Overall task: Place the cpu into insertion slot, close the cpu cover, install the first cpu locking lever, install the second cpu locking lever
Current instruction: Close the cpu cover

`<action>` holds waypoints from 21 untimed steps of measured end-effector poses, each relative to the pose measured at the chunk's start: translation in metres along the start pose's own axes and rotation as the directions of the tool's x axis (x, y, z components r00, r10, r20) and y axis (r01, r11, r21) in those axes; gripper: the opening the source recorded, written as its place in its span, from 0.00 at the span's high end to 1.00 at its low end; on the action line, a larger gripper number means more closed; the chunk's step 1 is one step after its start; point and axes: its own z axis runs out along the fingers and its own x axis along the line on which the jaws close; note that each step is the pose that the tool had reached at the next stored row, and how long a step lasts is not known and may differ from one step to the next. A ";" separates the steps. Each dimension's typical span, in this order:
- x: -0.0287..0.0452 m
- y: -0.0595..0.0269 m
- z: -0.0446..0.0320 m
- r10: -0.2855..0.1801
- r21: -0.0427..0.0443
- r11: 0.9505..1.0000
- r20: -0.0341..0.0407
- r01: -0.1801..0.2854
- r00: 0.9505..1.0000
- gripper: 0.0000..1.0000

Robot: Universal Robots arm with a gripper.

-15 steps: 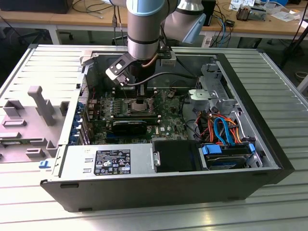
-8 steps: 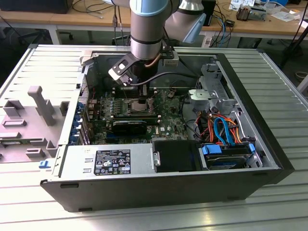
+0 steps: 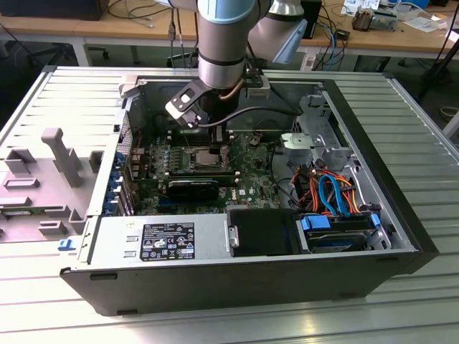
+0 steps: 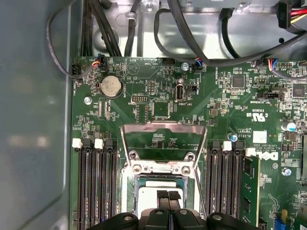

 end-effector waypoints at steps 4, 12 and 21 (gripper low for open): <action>-0.0002 0.0049 -0.0012 -0.004 0.000 1.000 0.000 0.004 1.000 0.89; -0.0002 0.0126 -0.0257 -0.011 0.000 1.000 0.000 0.011 1.000 0.89; -0.0004 0.0227 -0.0373 -0.018 0.008 1.000 0.000 0.018 1.000 0.89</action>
